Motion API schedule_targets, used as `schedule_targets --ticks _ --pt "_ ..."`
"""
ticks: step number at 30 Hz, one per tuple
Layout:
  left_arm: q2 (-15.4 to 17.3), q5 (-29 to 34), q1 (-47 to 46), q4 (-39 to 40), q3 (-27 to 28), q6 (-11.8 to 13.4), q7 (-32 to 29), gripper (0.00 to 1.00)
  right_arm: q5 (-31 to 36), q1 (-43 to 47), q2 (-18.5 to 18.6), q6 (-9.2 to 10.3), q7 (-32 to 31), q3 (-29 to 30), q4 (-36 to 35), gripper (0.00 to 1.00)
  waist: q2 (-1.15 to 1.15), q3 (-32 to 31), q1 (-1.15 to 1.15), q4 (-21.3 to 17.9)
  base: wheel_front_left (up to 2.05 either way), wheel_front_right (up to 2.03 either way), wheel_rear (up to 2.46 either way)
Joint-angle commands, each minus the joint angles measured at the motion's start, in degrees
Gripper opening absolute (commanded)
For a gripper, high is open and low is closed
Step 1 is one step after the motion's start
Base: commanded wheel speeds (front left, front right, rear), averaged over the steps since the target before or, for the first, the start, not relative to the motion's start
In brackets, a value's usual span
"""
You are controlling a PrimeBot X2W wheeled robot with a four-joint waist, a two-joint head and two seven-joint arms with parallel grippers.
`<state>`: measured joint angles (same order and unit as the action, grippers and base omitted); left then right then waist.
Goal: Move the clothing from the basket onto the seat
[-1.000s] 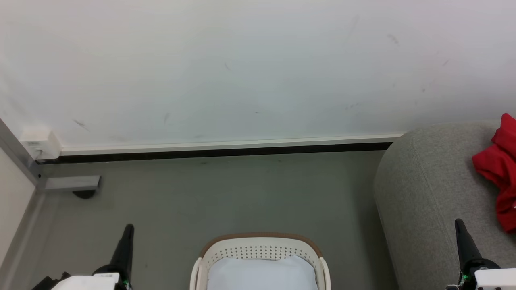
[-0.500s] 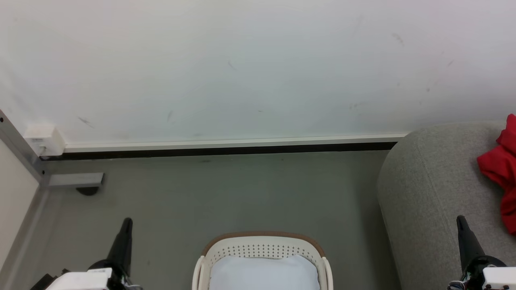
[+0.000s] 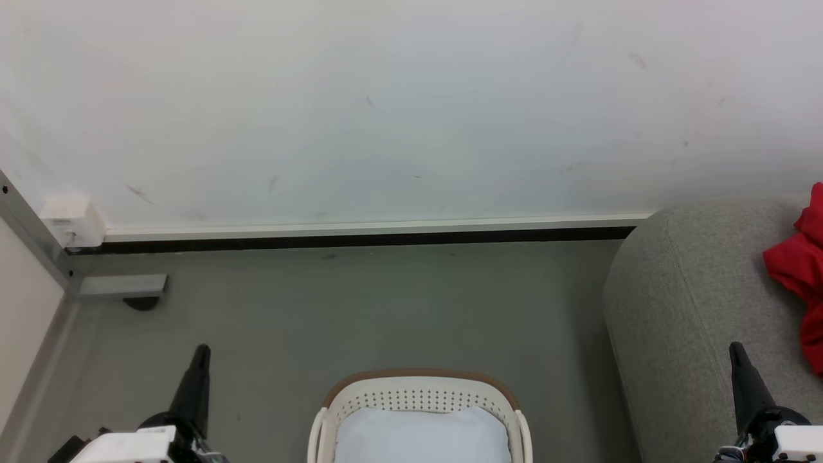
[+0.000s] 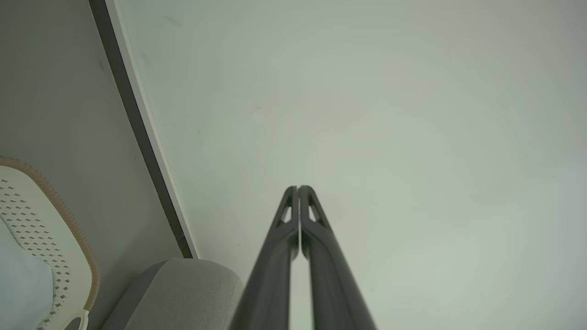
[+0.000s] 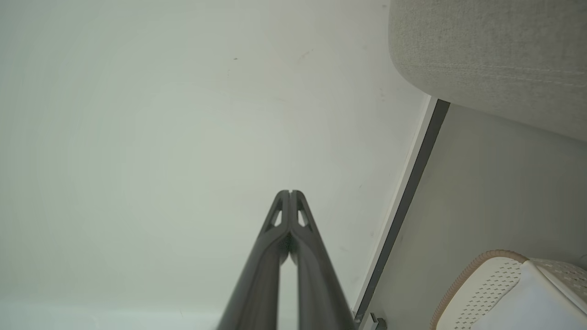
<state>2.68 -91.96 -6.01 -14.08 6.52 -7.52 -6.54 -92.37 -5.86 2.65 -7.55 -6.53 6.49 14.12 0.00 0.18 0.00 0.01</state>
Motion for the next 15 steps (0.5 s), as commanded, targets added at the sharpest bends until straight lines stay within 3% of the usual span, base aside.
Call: schedule_targets --ticks 1,15 --pt "0.38 -0.8 -0.59 -0.05 0.14 -0.06 -0.22 0.0 -0.09 -0.69 0.42 0.12 -0.22 0.19 -0.28 0.0 0.0 0.0 0.0 -0.01 0.0 0.0 0.0" --pt "0.38 -0.81 -0.58 -0.04 0.13 -0.06 -0.21 0.0 -0.09 -0.68 0.41 0.12 -0.22 0.19 -0.28 0.0 0.0 0.0 0.0 -0.01 0.0 0.0 0.0"
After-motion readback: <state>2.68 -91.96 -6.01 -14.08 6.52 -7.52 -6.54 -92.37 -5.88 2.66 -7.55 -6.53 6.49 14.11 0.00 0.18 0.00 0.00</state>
